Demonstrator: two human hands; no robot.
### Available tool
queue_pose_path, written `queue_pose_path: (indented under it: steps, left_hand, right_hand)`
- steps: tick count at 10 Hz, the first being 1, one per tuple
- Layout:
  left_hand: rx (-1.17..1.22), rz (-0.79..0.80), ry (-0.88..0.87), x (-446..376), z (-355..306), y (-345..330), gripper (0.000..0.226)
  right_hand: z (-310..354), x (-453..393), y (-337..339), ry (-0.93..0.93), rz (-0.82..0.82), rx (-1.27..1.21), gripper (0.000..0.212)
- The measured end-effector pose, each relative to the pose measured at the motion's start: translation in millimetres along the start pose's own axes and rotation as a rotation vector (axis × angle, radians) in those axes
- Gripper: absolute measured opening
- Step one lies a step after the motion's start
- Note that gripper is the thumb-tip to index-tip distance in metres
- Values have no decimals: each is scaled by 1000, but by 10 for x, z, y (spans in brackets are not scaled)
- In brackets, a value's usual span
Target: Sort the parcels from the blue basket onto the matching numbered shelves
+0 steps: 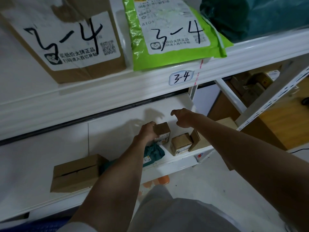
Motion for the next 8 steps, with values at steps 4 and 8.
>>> queue_pose_path:
  steps: [4, 8]
  left_hand:
    - [-13, 21, -12, 19, 22, -127, 60]
    - [-33, -35, 4, 211, -124, -11, 51]
  right_hand:
    - [-56, 117, -85, -12, -11, -62, 62]
    - [-75, 210, -81, -46, -75, -87, 60]
Point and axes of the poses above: each hand's wrist, its own x-axis away from the middle knuckle, its own y-axis out of the back of the hand, z = x × y, the point moved 4 cm from there along -x, towards the middle knuckle, and after that the axes turned 2 degrees about x, right-handed, at the moved point
